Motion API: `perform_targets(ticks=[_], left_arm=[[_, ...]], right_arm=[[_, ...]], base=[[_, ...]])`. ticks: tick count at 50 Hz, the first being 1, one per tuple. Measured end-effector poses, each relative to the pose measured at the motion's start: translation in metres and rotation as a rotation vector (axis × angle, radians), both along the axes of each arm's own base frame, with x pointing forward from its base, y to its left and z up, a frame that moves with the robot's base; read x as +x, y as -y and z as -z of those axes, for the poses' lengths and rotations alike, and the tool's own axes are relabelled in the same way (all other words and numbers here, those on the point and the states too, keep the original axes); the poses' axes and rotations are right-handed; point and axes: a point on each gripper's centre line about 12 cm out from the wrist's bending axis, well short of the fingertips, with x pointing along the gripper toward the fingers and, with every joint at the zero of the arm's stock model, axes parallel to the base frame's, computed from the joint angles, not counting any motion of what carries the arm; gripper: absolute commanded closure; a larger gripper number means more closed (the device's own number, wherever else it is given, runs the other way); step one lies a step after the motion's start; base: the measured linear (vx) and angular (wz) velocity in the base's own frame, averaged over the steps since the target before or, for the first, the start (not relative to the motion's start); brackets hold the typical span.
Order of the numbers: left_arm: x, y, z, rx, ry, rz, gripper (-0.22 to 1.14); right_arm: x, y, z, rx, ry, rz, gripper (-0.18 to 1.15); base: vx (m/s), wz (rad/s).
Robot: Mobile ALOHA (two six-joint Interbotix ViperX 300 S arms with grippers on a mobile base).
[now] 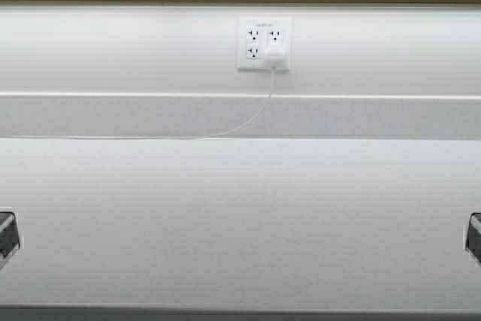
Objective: Open the cabinet, put the pot inside, then close it
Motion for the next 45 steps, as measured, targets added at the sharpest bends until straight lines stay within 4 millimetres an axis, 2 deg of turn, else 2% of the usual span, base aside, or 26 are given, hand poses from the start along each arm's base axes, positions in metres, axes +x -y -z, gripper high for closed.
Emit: perform_targets(ticks=[3,10,15,20,29,37,45], left_arm=[[-0.013,0.003,0.002,0.09,-0.01,0.031,0.87],[-0.038,-0.005,0.009,0.235,-0.052,0.064,0.87],[-0.051,-0.012,0.011,0.288,-0.064,0.076,0.87],[-0.058,-0.014,0.01,0.32,-0.064,0.095,0.87],[-0.061,-0.012,0.012,0.375,-0.083,0.125,0.87],[-0.054,-0.008,0.013,0.43,-0.09,0.144,0.87],[-0.049,-0.003,0.019,0.472,-0.098,0.163,0.87]], right_arm=[[-0.011,-0.003,0.005,-0.102,0.001,-0.011,0.89],[-0.036,-0.014,0.017,-0.276,-0.011,-0.052,0.9],[-0.047,-0.016,0.02,-0.284,-0.015,-0.059,0.9],[-0.051,-0.012,0.02,-0.285,-0.02,-0.047,0.9],[-0.052,-0.011,0.026,-0.32,-0.059,-0.044,0.9],[-0.053,-0.009,0.03,-0.376,-0.09,-0.047,0.9],[-0.049,-0.008,0.026,-0.439,-0.086,-0.048,0.9]], base=[[-0.04,0.0],[-0.08,-0.01],[-0.14,-0.02],[-0.19,-0.04],[-0.24,-0.05],[-0.29,-0.04],[-0.3,-0.02]])
